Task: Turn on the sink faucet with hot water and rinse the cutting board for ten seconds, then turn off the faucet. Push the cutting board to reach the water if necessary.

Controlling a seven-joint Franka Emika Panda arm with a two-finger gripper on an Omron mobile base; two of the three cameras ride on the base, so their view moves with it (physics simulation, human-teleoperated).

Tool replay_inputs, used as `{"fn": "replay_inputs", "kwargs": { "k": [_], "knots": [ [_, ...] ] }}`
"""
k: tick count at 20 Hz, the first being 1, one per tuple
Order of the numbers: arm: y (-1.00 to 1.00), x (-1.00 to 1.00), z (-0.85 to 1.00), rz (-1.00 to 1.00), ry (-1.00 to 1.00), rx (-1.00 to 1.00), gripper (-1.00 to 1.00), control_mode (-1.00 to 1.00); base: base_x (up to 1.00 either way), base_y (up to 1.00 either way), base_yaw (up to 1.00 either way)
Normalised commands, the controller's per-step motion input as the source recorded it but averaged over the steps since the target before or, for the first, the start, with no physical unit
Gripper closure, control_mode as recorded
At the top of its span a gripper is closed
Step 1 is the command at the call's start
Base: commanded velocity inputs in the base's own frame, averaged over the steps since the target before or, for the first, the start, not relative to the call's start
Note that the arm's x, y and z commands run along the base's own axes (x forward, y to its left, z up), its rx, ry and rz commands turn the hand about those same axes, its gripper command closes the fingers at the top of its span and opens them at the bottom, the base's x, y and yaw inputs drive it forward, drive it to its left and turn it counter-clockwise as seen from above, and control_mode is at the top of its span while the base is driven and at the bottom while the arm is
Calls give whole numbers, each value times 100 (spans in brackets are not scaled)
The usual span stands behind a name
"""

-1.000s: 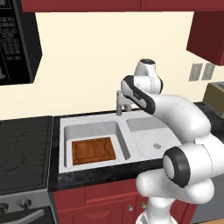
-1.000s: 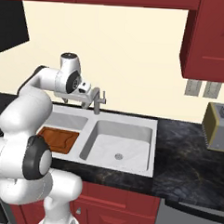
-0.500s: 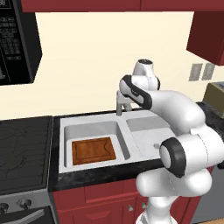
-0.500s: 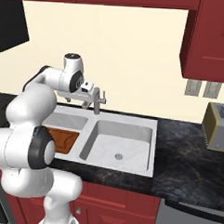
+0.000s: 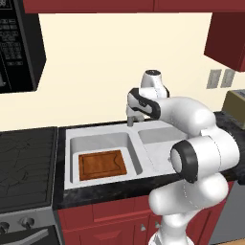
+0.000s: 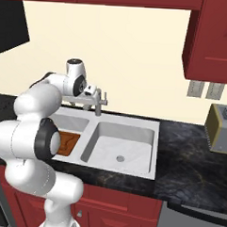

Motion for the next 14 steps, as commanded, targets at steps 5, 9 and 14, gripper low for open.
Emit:
{"fn": "replay_inputs", "kwargs": {
  "k": [5,9,14],
  "knots": [
    [0,32,-3,0,0,0,-100,-100,0,0,0],
    [-3,34,0,0,0,0,-100,-100,0,0,0],
    [-7,37,0,0,5,0,-100,-100,0,0,0]
  ]
}}
